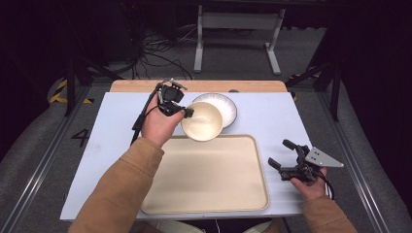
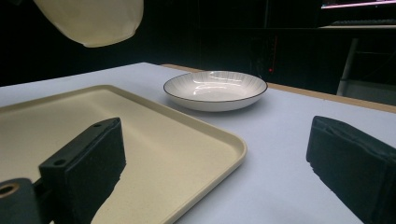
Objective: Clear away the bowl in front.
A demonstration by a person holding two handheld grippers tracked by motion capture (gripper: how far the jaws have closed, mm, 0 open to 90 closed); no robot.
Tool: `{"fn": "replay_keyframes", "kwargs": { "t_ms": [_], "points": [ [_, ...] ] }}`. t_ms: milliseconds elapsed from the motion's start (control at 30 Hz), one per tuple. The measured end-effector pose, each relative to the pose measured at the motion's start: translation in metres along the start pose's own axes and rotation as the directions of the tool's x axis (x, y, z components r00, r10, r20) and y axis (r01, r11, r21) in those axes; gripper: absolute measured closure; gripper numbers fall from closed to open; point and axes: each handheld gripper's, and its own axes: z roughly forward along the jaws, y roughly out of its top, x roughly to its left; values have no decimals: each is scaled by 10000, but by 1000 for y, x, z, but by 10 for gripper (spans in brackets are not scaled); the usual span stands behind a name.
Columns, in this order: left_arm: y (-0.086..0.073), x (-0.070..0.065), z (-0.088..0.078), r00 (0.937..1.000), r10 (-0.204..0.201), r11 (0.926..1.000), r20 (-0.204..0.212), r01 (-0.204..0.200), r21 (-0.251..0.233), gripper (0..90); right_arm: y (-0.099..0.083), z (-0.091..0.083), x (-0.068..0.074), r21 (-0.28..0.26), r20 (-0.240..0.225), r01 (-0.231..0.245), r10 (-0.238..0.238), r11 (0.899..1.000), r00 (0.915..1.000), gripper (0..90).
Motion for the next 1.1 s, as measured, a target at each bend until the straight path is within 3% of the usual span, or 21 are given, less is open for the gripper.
{"fn": "replay_keyframes", "kwargs": {
  "t_ms": [333, 567, 767, 1100],
  "points": [
    [-11, -18, -11, 9965, 756, 9966, 356, -767, 301, 822, 0, 0, 0, -22, -15, -33, 33, 10000, 10000, 45],
    [-19, -24, -13, 9930, 1023, 9926, 594, -1058, 602, 822, 0, 0, 0, 2, 0, -34, 34, 10000, 10000, 45],
    [-25, -27, -12, 9909, 1135, 9899, 720, -1190, 770, 822, 0, 0, 0, 8, 4, -21, 21, 10000, 10000, 45],
    [-33, -30, 0, 9849, 1486, 9794, 890, -1590, 1243, 822, 0, 0, 0, -2, -16, 16, -16, 10000, 10000, 45]
  ]
}}
